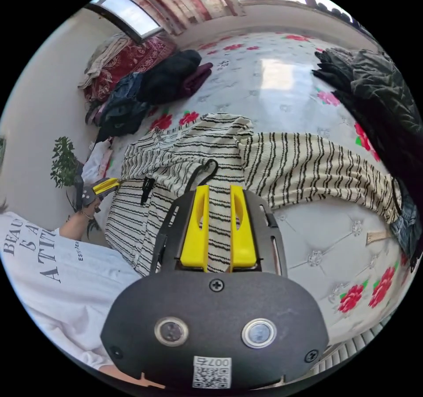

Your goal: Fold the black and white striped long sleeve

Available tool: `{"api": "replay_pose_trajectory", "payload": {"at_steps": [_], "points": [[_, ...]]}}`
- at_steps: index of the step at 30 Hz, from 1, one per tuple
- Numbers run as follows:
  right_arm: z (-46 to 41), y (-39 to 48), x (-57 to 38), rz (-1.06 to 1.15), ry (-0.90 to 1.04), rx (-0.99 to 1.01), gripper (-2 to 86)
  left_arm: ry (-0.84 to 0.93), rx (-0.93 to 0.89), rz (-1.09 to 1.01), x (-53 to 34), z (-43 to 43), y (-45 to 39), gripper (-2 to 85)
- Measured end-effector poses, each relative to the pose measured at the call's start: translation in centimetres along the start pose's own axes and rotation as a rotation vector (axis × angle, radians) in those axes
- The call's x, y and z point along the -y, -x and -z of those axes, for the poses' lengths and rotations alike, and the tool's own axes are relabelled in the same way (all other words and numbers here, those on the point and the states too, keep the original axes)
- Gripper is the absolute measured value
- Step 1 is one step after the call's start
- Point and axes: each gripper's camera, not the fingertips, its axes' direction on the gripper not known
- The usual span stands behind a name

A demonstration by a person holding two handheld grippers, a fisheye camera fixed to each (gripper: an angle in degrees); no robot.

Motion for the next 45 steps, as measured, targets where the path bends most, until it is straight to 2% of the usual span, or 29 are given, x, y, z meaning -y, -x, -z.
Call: {"api": "replay_pose_trajectory", "payload": {"at_steps": [3, 5, 8, 13, 18, 21, 23, 25, 27, 30, 33, 35, 36, 39, 41, 45], "points": [[-0.8, 2.2, 0.3, 0.093, -0.018, 0.002, 6.4, -0.048, 0.051, -0.053, -0.4, 1.7, -0.4, 6.7], [-3.1, 5.6, 1.9, 0.216, 0.026, -0.001, 7.9, -0.104, 0.049, -0.093, -0.4, 2.7, -1.0, 6.3], [-7.0, 7.9, 3.9, 0.271, 0.103, -0.07, 9.0, -0.089, 0.043, -0.132, 0.6, 1.6, -1.6, 5.4], [-7.9, 3.5, 7.9, 0.05, 0.033, 0.0, 8.7, -0.076, 0.055, -0.124, 2.0, -0.3, -1.0, -0.2], [-11.8, 1.3, 10.3, 0.014, 0.225, 0.047, 4.1, -0.017, 0.004, -0.13, 2.7, -2.6, 0.5, -0.9], [-6.6, 3.7, 10.4, 0.145, 0.072, 0.014, 2.1, -0.032, -0.008, -0.129, 2.7, -2.1, 2.1, -1.0], [1.4, 6.7, 9.6, 0.304, -0.164, 0.042, 1.4, -0.079, 0.0, -0.08, 2.1, -0.2, 4.4, -1.0], [7.0, 8.9, 8.3, 0.419, -0.294, 0.023, 1.2, -0.131, 0.01, -0.032, 1.3, 1.7, 6.2, -1.0], [10.6, 10.4, 6.7, 0.5, -0.342, -0.04, 1.2, -0.174, -0.024, -0.009, 0.4, 3.2, 7.7, -1.0], [10.3, 9.2, 3.9, 0.505, -0.26, -0.164, 1.7, -0.195, -0.102, 0.01, -0.7, 3.6, 8.6, -0.9], [3.8, 3.3, 1.5, 0.328, -0.011, -0.2, 2.9, -0.167, -0.137, -0.008, -0.9, 2.2, 7.8, -0.9], [-1.5, -1.5, -0.5, 0.188, 0.232, -0.169, 3.8, -0.145, -0.154, -0.024, -0.4, 1.4, 7.0, -0.8], [-2.0, -2.3, -1.0, 0.16, 0.262, -0.156, 4.1, -0.138, -0.158, -0.035, -0.1, 1.3, 6.8, -0.7], [0.0, -3.2, -1.9, 0.113, 0.193, -0.102, 5.1, -0.133, -0.148, -0.091, 1.0, 1.2, 6.0, -0.2], [3.5, -2.5, -1.2, 0.125, 0.061, -0.086, 5.9, -0.136, -0.143, -0.116, 2.0, 1.1, 5.9, 0.7], [5.0, -1.5, 0.8, 0.197, 0.035, -0.057, 6.7, -0.091, -0.168, -0.165, 3.6, -0.4, 5.9, 1.4]]}}
